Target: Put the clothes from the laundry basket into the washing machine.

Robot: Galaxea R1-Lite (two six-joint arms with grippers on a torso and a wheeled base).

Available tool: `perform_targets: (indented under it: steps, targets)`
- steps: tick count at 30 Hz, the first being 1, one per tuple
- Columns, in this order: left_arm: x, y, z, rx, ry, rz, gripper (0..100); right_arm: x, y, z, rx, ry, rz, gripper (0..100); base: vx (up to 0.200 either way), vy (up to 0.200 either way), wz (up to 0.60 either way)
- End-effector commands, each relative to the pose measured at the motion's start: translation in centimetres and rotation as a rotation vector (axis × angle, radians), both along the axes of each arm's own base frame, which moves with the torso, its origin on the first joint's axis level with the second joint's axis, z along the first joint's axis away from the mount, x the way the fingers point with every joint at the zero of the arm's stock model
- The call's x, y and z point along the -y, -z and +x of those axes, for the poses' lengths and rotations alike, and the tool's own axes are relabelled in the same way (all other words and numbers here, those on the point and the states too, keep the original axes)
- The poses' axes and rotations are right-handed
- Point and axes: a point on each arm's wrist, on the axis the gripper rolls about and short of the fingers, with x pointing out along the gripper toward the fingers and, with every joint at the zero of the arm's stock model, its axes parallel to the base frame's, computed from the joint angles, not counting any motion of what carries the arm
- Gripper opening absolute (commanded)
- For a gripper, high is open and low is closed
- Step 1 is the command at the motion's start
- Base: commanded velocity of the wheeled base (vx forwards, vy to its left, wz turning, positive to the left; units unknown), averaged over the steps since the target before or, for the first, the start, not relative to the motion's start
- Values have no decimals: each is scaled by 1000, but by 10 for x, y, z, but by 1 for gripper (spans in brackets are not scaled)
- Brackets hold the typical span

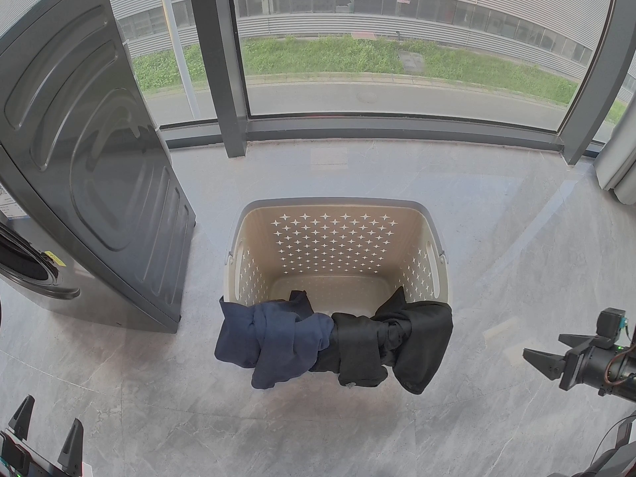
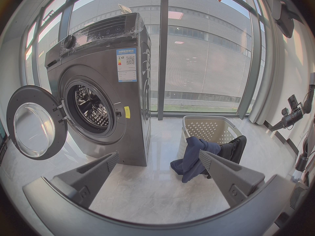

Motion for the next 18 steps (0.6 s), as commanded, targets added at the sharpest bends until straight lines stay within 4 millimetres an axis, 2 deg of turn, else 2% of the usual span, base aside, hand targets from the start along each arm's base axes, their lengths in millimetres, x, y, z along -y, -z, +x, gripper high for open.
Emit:
perform_targets:
  steps: [1, 2, 9, 18]
  targets:
    - [0, 5, 0, -5, 0, 0, 100, -23, 18, 38, -143, -92, 0, 100, 0, 0, 0]
    - [0, 5, 0, -5, 0, 0, 100, -28, 20, 49, -164, -99, 5, 100, 0, 0, 0]
    - [0, 5, 0, -5, 0, -1, 100, -37, 29, 72, -224, -103, 11, 100, 0, 0, 0]
    - [0, 5, 0, -5, 0, -1, 100, -54, 33, 90, -236, -148, 10, 100, 0, 0, 0]
